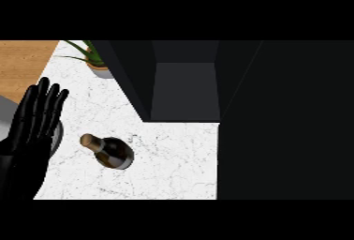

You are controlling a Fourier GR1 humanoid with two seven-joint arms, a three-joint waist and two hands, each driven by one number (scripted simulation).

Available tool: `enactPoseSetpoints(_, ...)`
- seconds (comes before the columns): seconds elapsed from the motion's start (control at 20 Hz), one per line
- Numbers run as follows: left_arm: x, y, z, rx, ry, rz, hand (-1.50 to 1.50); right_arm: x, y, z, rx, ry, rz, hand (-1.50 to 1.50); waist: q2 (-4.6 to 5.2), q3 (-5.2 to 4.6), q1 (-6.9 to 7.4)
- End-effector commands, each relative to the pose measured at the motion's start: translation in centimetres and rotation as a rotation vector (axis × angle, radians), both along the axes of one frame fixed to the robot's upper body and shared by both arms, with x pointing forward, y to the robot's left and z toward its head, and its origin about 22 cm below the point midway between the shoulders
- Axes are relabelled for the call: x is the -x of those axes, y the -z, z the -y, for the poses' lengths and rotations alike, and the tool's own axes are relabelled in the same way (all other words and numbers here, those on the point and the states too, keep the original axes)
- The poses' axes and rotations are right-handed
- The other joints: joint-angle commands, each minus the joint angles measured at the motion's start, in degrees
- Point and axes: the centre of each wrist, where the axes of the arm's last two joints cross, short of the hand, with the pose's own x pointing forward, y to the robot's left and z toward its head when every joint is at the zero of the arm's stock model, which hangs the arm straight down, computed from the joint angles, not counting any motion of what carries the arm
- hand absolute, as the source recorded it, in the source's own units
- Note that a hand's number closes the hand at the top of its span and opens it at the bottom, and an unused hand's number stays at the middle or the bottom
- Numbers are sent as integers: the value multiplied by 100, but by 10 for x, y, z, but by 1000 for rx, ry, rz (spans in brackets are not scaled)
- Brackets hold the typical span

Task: Pick up the wine, place it into the cabinet and close the cabinet

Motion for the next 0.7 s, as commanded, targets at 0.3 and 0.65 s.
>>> enactPoseSetpoints(0.3, 14, 23, 45, 241, 331, -96, -150, 32, 3, -13, -9, -234, -75, -150, -37, -60, -94)
enactPoseSetpoints(0.65, 60, -17, 62, 292, 390, -133, -150, 57, -28, -9, -3, -271, -120, -150, -38, -50, -21)
